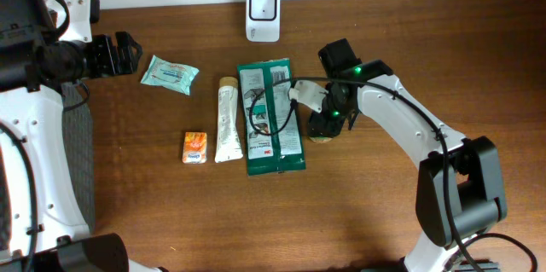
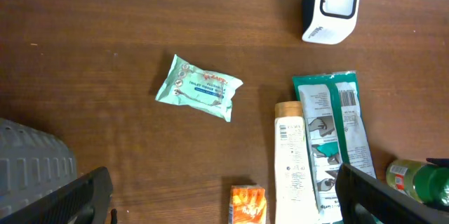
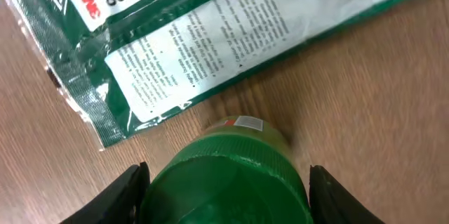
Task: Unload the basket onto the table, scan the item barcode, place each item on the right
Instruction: 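Reach the right gripper to the green-lidded jar and grasp it, then lift the jar and hold it under the white scanner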
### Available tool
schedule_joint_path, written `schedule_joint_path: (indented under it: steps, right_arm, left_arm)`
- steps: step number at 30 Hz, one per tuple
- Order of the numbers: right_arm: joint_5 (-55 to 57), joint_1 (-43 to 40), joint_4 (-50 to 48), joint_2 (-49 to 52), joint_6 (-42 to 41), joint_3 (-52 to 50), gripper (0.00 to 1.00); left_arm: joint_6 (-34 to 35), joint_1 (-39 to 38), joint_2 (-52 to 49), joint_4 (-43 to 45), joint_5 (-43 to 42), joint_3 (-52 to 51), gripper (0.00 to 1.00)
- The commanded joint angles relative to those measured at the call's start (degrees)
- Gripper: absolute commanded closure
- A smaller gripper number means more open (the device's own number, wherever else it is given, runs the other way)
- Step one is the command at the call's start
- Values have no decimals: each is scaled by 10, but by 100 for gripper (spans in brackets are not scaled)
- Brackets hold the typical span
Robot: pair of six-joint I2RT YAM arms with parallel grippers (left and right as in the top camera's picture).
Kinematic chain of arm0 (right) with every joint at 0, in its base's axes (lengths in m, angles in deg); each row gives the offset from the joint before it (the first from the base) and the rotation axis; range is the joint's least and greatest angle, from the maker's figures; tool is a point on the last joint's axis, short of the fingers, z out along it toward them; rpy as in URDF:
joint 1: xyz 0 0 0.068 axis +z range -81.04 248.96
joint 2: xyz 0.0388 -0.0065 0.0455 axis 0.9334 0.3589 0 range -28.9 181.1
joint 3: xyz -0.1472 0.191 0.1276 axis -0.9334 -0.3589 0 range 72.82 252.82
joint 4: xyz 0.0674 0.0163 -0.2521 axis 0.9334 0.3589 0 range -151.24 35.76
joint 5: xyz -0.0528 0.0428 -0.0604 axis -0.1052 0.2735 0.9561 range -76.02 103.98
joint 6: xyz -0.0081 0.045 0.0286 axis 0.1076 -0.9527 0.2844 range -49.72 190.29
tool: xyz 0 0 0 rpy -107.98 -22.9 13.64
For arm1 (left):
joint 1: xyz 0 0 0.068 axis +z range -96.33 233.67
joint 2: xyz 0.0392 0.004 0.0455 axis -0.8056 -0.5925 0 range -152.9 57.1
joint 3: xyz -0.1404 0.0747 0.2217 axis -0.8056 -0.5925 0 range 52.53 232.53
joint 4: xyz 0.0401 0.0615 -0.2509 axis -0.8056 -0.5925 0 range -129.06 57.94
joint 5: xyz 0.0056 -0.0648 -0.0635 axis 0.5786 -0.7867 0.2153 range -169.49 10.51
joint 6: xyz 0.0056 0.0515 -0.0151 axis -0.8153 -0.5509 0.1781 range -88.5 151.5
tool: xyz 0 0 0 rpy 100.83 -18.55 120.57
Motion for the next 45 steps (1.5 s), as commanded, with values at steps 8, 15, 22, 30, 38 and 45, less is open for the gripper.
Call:
schedule_joint_path:
  steps: [8,15,22,30,38,45]
  right_arm:
    - [3,-46,44,-17,-574,73,2]
    - [51,-3,21,-14,-789,7,1]
    - [114,8,19,3,-825,4,16]
    - [114,7,22,12,-816,4,19]
    - [97,7,26,9,-673,12,56]
    - [96,7,66,-8,-325,97,59]
  left_arm:
    - [-9,2,9,1,-9,7,1]
    - [-10,2,9,1,-8,7,1]
    - [-9,2,9,1,-8,7,1]
    - [-9,2,9,1,-8,7,1]
    - [-9,2,9,1,-8,7,1]
    - [-10,2,9,1,-8,7,1]
